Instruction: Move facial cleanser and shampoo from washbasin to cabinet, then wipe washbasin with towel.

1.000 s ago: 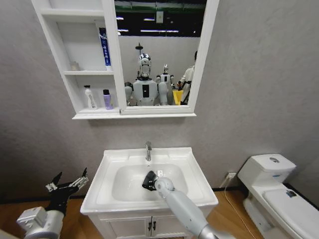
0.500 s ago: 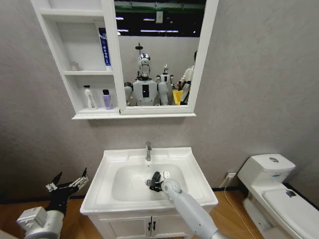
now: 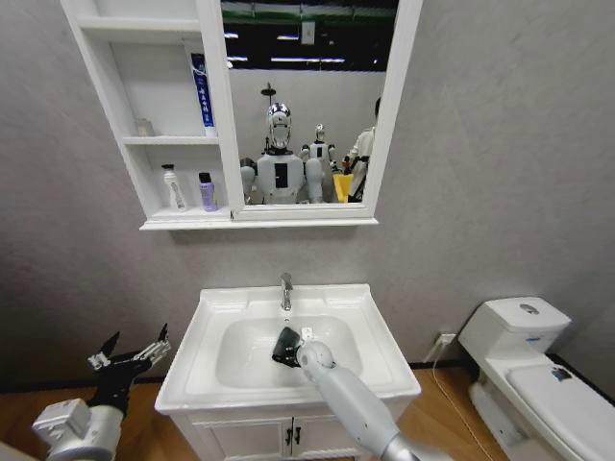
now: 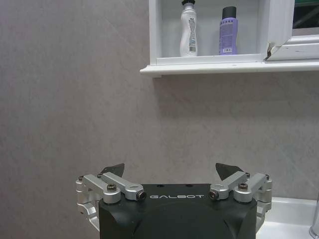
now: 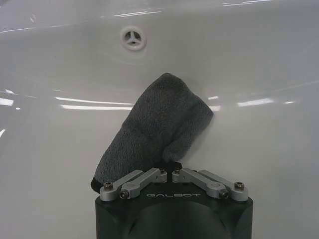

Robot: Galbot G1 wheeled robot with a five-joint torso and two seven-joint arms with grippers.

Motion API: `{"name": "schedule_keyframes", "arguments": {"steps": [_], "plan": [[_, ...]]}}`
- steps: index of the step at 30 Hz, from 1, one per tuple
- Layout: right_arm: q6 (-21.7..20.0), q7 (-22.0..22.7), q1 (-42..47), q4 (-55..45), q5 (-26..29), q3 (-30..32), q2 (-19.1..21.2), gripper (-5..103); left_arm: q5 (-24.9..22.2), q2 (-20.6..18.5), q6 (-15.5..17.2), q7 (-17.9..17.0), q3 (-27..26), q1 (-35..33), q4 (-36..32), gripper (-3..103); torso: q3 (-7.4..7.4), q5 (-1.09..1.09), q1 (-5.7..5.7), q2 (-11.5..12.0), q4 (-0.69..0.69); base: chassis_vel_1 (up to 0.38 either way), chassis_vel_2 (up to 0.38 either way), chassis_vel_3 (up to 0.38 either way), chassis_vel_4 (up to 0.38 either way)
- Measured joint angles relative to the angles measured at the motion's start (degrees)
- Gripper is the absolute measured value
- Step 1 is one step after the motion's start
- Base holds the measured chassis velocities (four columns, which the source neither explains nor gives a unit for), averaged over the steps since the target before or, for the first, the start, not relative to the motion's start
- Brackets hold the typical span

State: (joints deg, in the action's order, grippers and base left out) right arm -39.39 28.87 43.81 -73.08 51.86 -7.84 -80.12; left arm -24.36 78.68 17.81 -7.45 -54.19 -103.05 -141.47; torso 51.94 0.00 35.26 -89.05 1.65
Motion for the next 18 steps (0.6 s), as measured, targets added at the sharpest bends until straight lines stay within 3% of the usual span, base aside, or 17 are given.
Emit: {"name": "schedule_keyframes", "arguments": {"steps": [2, 4, 8, 18], "plan": [[-0.25, 0.72, 0.68, -1.15, 0.58, 0.37, 0.91, 0, 0.0, 0.0, 0.0, 0.0, 0.0, 0.0, 0.0, 100, 0.0, 0.0, 0.0, 0.0, 0.0, 0.0, 0.0, 0.0, 0.0], [-0.54, 3.34, 3.69, -5.79, 1.85, 2.98, 4.28, 0, 0.0, 0.0, 0.0, 0.0, 0.0, 0.0, 0.0, 100, 0.0, 0.01, -0.01, 0.0, 0.0, 0.0, 0.0, 0.0, 0.0], [-0.44, 4.93, 5.65, -8.18, 2.32, 5.12, 6.01, 0, 0.0, 0.0, 0.0, 0.0, 0.0, 0.0, 0.0, 100, 0.0, 0.01, -0.01, 0.0, 0.0, 0.0, 0.0, 0.0, 0.0], [0.99, 4.78, 7.98, -11.03, 1.27, 8.06, 9.81, 0, 0.0, 0.0, 0.0, 0.0, 0.0, 0.0, 0.0, 100, 0.0, 0.0, -0.01, -0.01, -0.01, 0.0, 0.0, 0.0, 0.0]]}}
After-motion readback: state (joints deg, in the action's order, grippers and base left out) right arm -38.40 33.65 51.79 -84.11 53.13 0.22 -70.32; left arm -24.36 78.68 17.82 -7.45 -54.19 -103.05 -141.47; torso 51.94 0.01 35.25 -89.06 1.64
